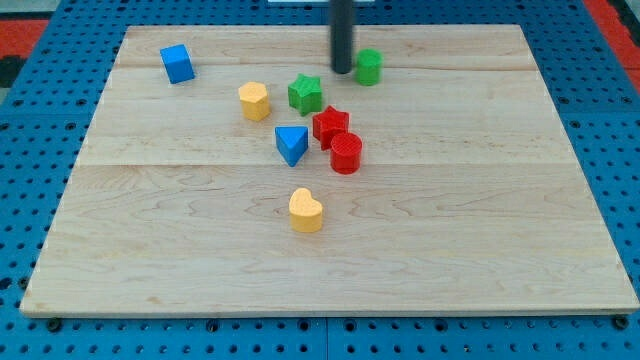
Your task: Nudge the red star along with blue traingle down a bit
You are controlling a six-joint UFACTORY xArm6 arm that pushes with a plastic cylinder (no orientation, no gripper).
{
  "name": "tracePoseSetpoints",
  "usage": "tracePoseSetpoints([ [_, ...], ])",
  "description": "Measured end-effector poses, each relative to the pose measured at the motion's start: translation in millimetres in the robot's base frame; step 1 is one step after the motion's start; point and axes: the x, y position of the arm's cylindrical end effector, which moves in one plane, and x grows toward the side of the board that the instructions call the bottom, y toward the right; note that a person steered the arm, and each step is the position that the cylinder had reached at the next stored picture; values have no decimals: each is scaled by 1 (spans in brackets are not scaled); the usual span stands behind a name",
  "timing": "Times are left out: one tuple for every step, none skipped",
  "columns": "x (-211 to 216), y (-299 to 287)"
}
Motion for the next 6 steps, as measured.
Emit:
tracePoseSetpoints([
  [-14, 17],
  [7, 1],
  [51, -5],
  [101, -18],
  [91, -68],
  [76, -90],
])
